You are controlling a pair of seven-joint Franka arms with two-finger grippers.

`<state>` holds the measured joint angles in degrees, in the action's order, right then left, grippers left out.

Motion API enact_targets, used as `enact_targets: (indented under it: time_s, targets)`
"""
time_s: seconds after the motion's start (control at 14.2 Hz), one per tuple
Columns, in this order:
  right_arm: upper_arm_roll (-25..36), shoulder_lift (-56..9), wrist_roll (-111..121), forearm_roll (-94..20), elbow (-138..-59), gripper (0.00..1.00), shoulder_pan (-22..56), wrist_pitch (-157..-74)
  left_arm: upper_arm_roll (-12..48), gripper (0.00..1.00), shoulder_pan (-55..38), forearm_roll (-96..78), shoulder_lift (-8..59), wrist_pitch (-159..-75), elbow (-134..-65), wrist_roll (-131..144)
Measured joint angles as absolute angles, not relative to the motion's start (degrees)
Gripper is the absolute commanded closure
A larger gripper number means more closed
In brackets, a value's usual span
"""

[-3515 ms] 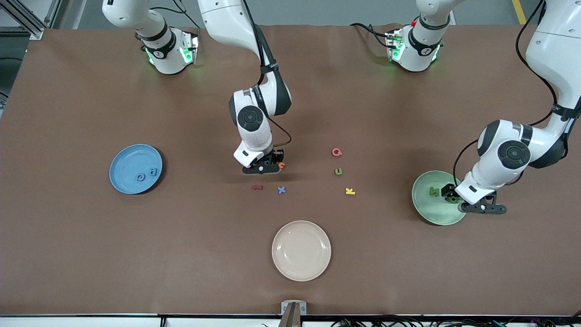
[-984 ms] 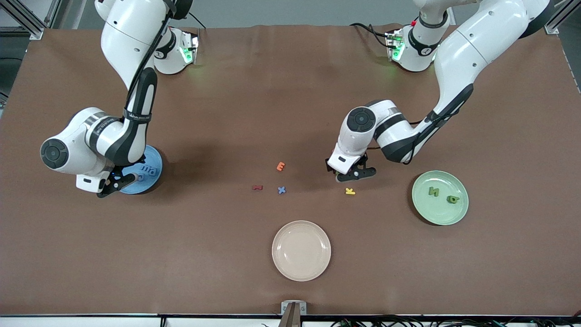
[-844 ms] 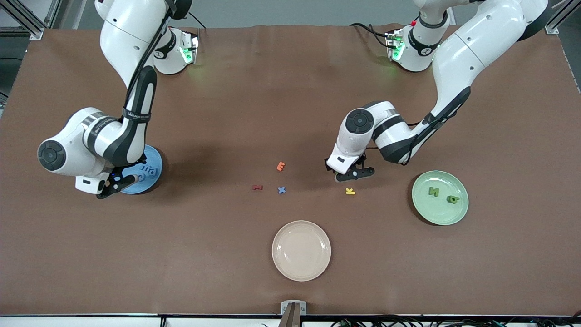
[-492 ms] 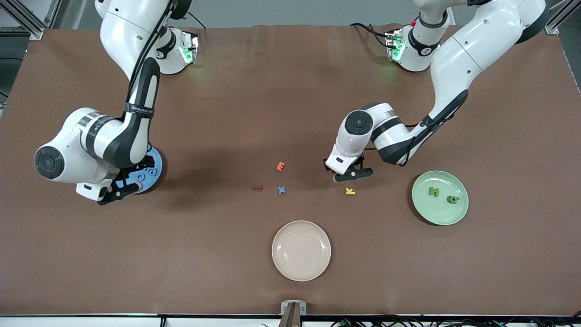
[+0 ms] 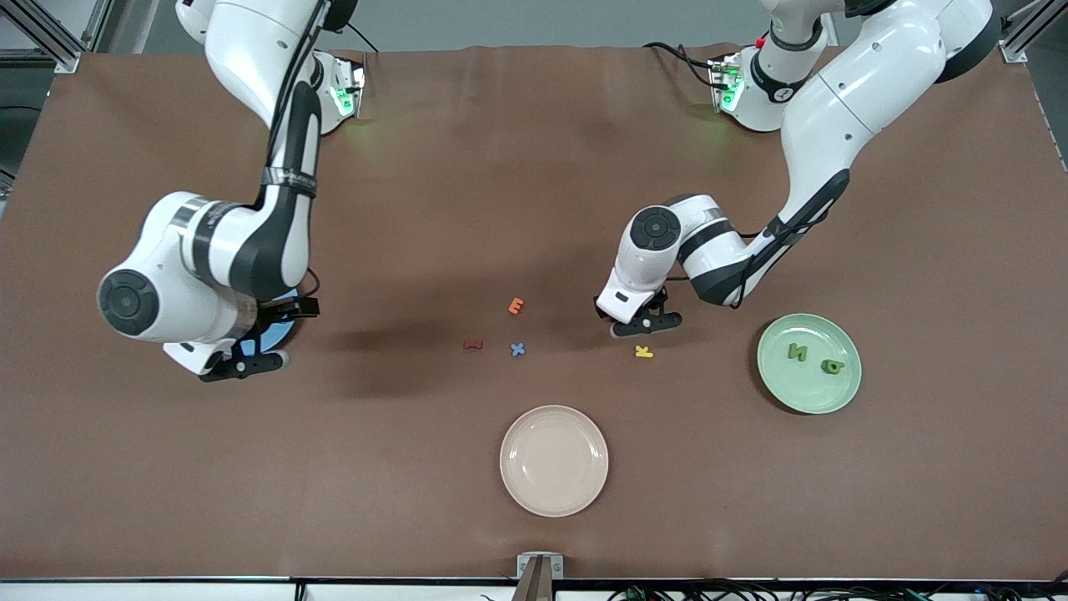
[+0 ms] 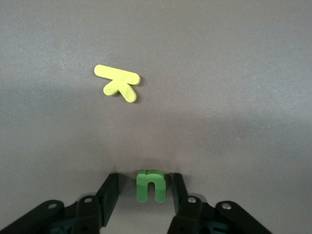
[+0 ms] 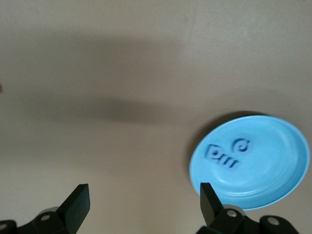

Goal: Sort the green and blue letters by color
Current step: 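Grasp the green n with the left gripper while the right gripper returns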

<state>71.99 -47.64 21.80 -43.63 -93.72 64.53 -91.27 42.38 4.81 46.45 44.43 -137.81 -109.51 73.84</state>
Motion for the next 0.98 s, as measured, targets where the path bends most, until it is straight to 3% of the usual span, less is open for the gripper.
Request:
enact_targets:
  time_s: [0.07,0.21,0.28,0.63,0.98]
  targets:
    - [71.7,-47.6,17.8,-43.7,-93.0,0.0,65.8,-91.3,42.4,0.69,4.8,46.5,44.4,-137.8,-109.5,73.8]
    - [69.8,-47.6,9.2,-43.9,-91.4,0.0,68.0,-91.3,42.4,0.93,4.7,46.5,44.2,-137.8,-109.5,73.8]
    - [68.0,-47.6,4.6,-44.0,-90.2,0.0,68.4,-91.4,42.4,0.95,4.7,46.5,44.2,-137.8,-109.5,73.8]
    - [54.2,-47.2,-17.7,-42.1,-79.6,0.0,64.0,-92.5,42.4,0.98,4.8,46.5,44.0,-137.7,-109.5,73.8]
    - [26.3,-45.0,-42.6,-24.1,-72.6,0.0,51.5,-104.5,41.8,1.0,7.3,47.0,42.1,-137.7,-108.5,69.8]
